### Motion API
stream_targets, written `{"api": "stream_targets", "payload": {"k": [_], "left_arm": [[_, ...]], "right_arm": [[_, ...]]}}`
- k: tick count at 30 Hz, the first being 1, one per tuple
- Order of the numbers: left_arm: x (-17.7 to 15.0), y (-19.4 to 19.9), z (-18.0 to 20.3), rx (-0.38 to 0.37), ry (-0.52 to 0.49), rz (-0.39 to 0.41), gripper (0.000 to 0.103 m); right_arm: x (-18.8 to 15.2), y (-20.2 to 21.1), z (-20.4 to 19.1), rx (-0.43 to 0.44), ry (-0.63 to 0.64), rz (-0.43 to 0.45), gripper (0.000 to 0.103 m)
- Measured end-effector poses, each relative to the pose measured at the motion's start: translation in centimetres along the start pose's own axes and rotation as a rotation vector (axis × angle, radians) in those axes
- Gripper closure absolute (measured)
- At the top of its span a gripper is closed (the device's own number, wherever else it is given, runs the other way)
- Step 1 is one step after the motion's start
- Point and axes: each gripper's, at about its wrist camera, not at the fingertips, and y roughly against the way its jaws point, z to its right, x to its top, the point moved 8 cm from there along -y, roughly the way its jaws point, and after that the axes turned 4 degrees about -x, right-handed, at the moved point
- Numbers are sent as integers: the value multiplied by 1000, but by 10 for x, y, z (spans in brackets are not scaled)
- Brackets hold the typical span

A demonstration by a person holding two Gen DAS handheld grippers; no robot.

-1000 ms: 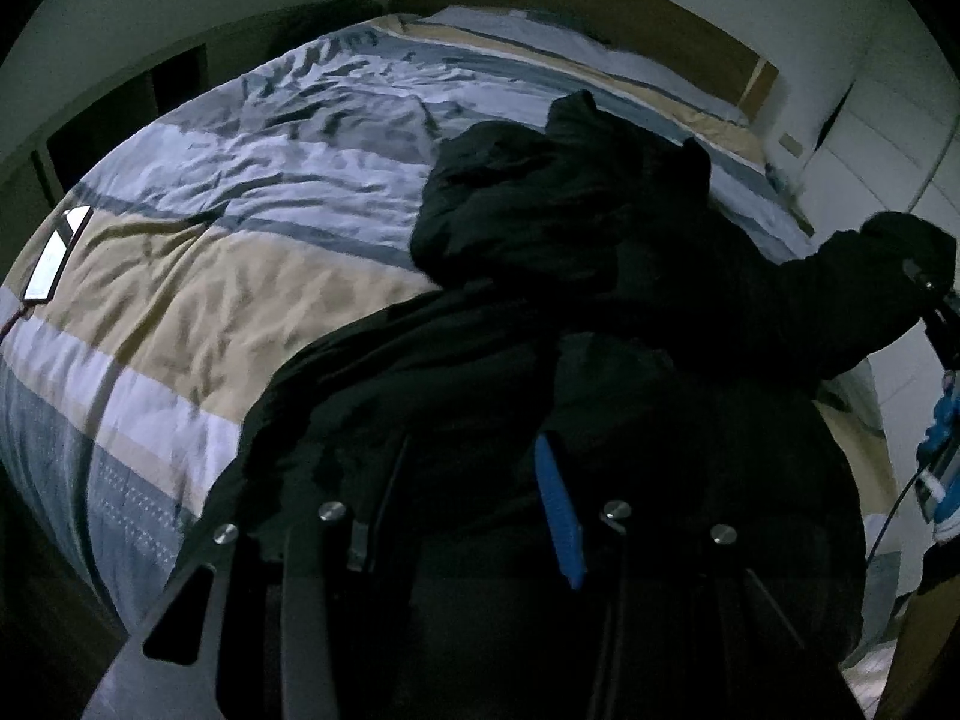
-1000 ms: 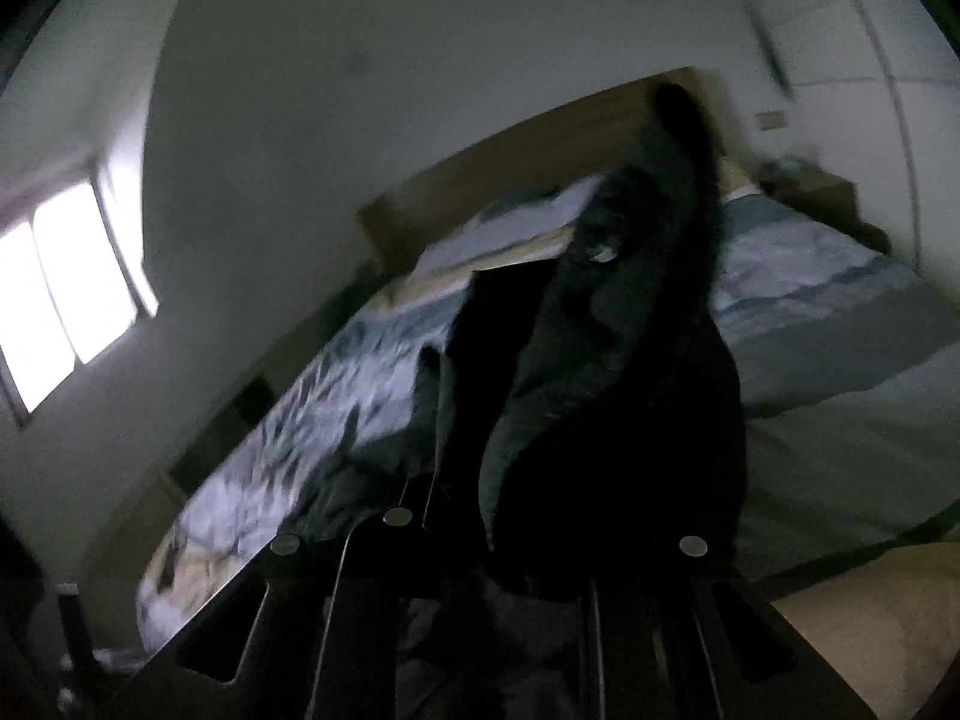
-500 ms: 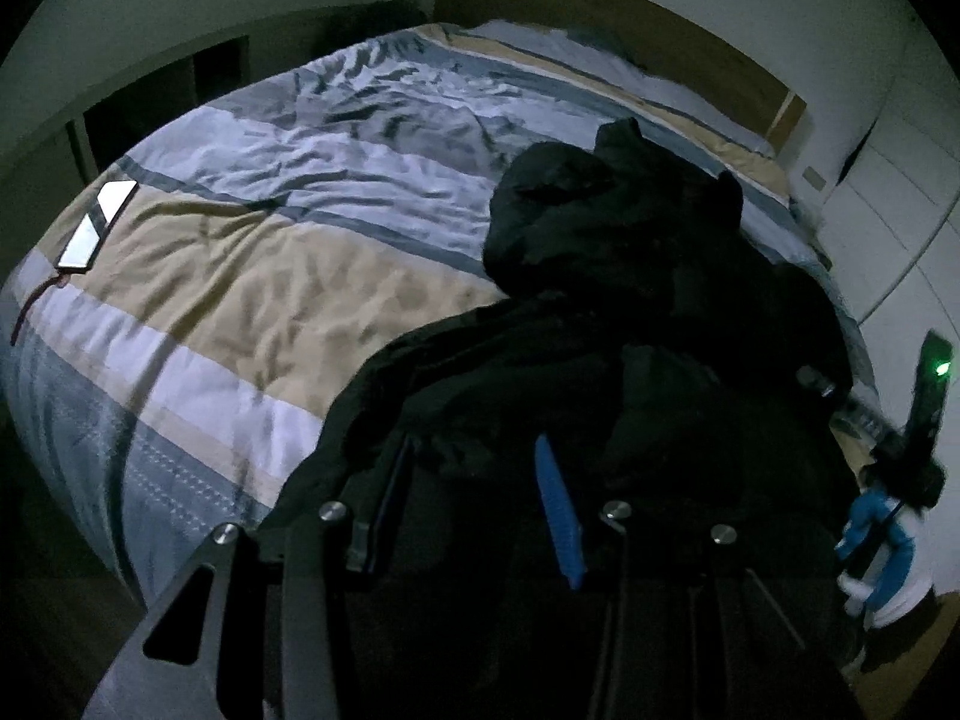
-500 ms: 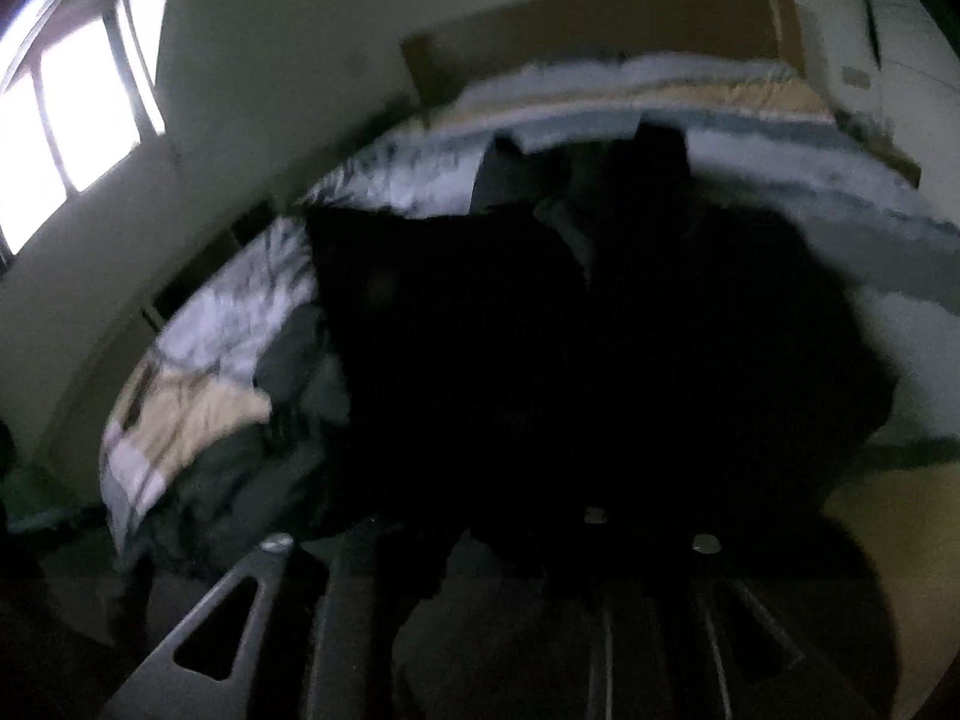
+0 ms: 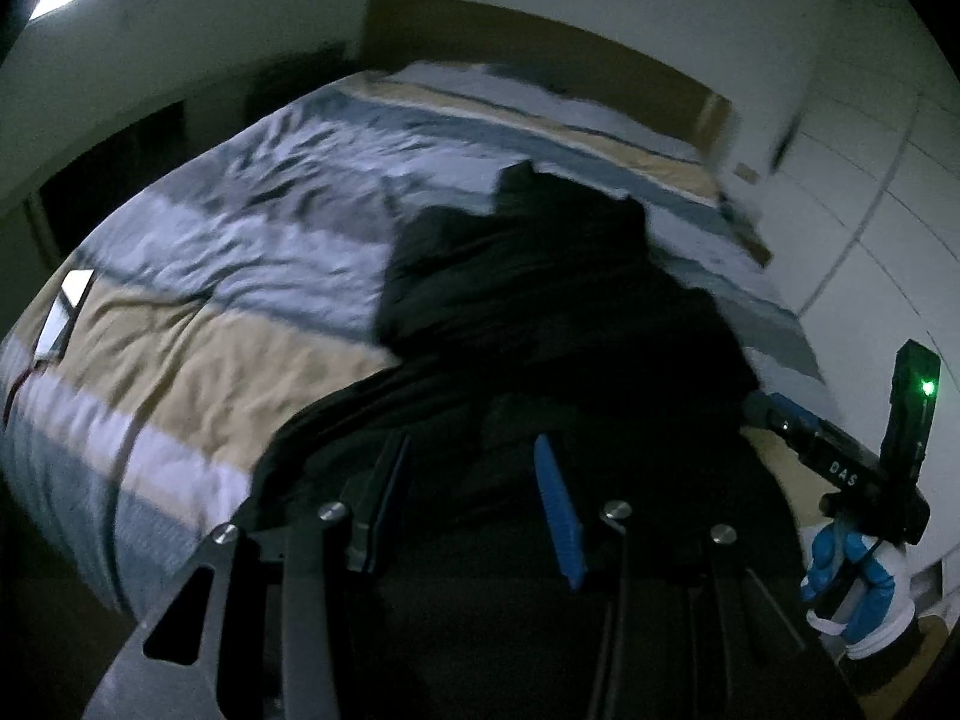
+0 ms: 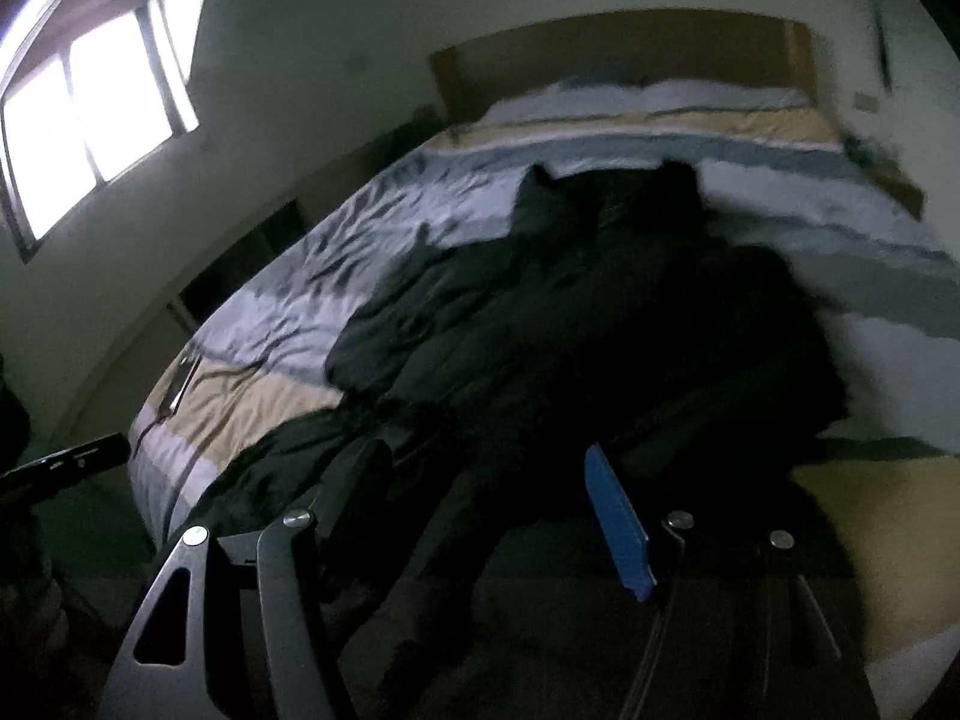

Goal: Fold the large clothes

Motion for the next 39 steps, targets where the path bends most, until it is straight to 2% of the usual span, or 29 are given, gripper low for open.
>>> {"api": "stream_targets", "payload": {"k": [5, 10, 12, 17, 20, 22, 25, 27, 30, 34, 39], "left_arm": [[37, -21, 76, -47, -110, 17, 62], [75, -69, 140, -83, -202, 38, 62], [82, -96, 157, -107, -218, 30, 63], [92, -191, 190, -183, -272, 18, 62], [92, -247, 204, -235, -298, 16, 62], [83, -281, 206, -268, -294, -19, 62], [63, -318, 201, -238, -336, -53, 62], [53, -337, 198, -246, -322, -103, 62], [49, -351, 195, -248, -307, -148, 62], [51, -356, 197, -207, -322, -213, 61], [67, -317, 193, -173, -336, -231, 61]], "right_arm": [[40, 29, 41, -96, -44, 67, 37], [74, 26, 69, -156, -35, 110, 33], [81, 12, 82, -185, -32, 114, 28], [87, -58, 121, -205, -44, 103, 28], [82, -98, 141, -206, -54, 97, 28], [72, -128, 157, -211, -80, 71, 28], [45, -162, 179, -216, -147, 3, 27], [34, -177, 185, -210, -162, -34, 26], [27, -186, 189, -211, -170, -78, 24], [26, -181, 186, -239, -171, -149, 24], [36, -133, 171, -238, -193, -169, 24]]}}
